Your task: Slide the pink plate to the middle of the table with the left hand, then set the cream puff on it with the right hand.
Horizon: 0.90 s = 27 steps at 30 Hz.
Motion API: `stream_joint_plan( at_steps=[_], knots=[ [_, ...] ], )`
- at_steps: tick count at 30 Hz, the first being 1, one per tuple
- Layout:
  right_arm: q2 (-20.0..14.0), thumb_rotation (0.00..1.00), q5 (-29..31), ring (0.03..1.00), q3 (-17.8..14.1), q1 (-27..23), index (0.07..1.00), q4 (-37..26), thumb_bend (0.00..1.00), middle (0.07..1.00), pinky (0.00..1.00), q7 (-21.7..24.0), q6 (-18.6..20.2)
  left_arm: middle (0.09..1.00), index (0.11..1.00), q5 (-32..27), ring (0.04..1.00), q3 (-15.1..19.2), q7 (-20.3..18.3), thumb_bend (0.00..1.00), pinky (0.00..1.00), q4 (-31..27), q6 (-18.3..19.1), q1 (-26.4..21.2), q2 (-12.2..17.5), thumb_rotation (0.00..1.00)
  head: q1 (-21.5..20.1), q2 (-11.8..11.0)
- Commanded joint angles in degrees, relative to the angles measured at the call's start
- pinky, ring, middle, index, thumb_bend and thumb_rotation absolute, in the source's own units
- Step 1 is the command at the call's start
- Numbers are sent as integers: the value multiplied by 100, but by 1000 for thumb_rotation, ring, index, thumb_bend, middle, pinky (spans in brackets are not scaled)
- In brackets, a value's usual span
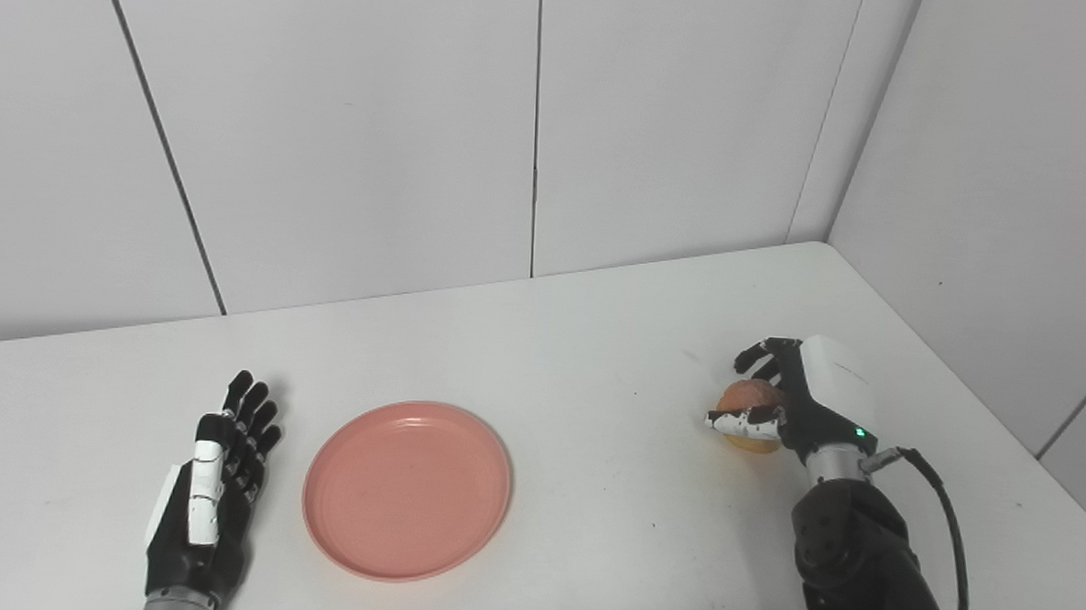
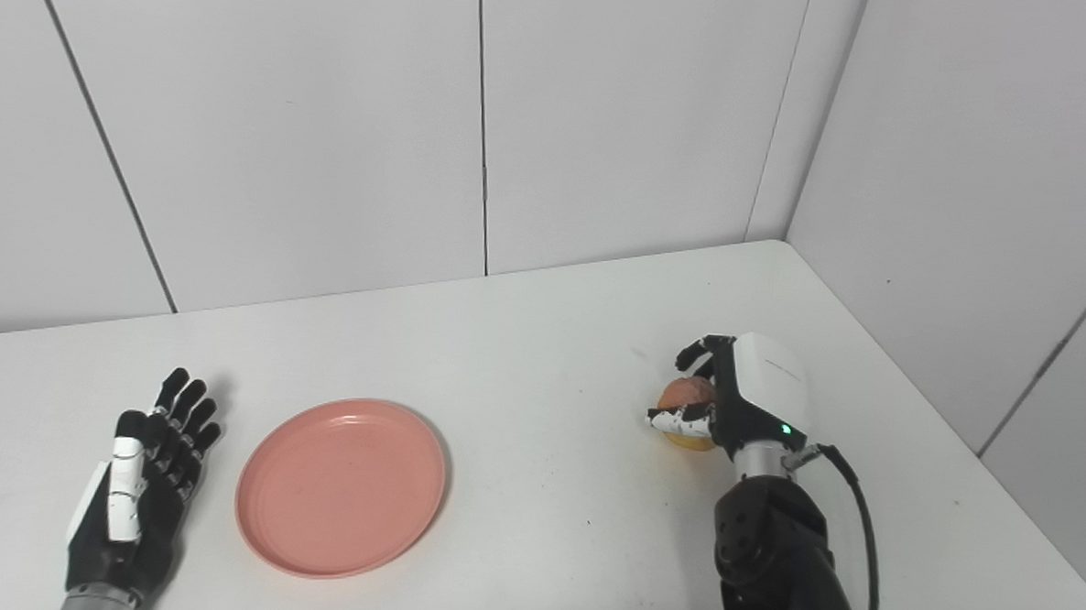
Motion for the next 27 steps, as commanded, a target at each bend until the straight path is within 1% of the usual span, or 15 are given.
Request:
stream_joint_plan(
  at_steps=[1, 4, 6, 7, 8, 10, 12, 14, 15, 16, 17, 18, 19, 22, 27],
  knots=[
    [-136, 0, 235, 344, -123, -57, 515, -296, 505, 450, 156, -439, -554, 1000, 1000, 66, 1000, -107, 70, 681, 1000, 51, -7, 279, -169, 1000, 156, 10],
    [-171, 0, 574, 345, -185, 16, 526, -502, 503, 469, 180, -508, -814, 1000, 1000, 291, 1000, -224, 204, 679, 1000, -49, -36, 349, -260, 1000, 435, 20],
    [-194, 0, 751, 424, -200, 76, 518, -667, 509, 440, 181, -549, -997, 1000, 1000, 381, 1000, -300, 269, 690, 1000, -91, -26, 383, -350, 1000, 749, 21],
    [-214, 0, 817, 438, -187, 104, 518, -714, 510, 441, 182, -588, -1136, 1000, 1000, 409, 1000, -334, 293, 701, 1000, -111, -6, 394, -381, 1000, 749, 21],
    [-243, 0, 895, 439, -187, 136, 516, -760, 511, 444, 183, -593, -1249, 1000, 1000, 478, 1000, -376, 341, 703, 1000, -140, 20, 410, -427, 1000, 950, 5],
    [-292, 0, 1040, 444, -150, 192, 494, -903, 512, 475, 183, -469, -1347, 1000, 1000, 643, 1000, -434, 485, 711, 1000, -233, 146, 451, -529, 1000, 1143, 1],
    [-316, 0, 1136, 443, -79, 235, 489, -1044, 513, 483, 155, -353, -1395, 1000, 1000, 730, 1000, -463, 622, 685, 1000, -231, 126, 466, -647, 1000, 1278, -3],
    [-302, 0, 1250, 443, 25, 247, 481, -1140, 514, 488, 133, -282, -1476, 1000, 1000, 813, 1000, -470, 761, 677, 1000, -123, 10, 437, -755, 1000, 1481, -16],
    [-285, 0, 1309, 443, 81, 247, 476, -1176, 514, 492, 130, -260, -1527, 1000, 1000, 855, 1000, -469, 819, 681, 1000, -72, -33, 420, -790, 1000, 1481, -16],
    [-278, 0, 1360, 443, 132, 246, 466, -1196, 514, 499, 127, -248, -1594, 1000, 1000, 902, 1000, -464, 892, 680, 1000, -7, -120, 402, -836, 1000, 1651, -8],
    [-279, 0, 1393, 443, 162, 246, 462, -1205, 513, 503, 127, -246, -1640, 1000, 1000, 933, 1000, -459, 937, 678, 1000, 35, -180, 392, -866, 1000, 1651, -8],
    [-265, 0, 1482, 443, 234, 239, 459, -1207, 513, 505, 127, -229, -1797, 1000, 1000, 981, 1000, -449, 1017, 678, 1000, 95, -292, 386, -917, 1000, 1854, -4],
    [-259, 0, 1546, 443, 282, 234, 456, -1205, 513, 509, 128, -219, -1911, 1000, 1000, 1012, 1000, -447, 1075, 688, 1000, 136, -370, 383, -951, 1000, 1854, -4],
    [-268, 0, 1613, 443, 488, 185, 456, -1143, 513, 511, 136, -166, -2230, 1000, 1000, 1161, 1000, -484, 1223, 691, 1000, 185, -516, 398, -1015, 1000, 2145, -13],
    [-128, 0, 1800, 443, 768, 30, 461, -1069, 513, 506, 142, 52, -2340, 1000, 997, 1367, 1000, -531, 1402, 718, 1000, 279, -649, 388, -1051, 967, 2309, -11]
  ],
)
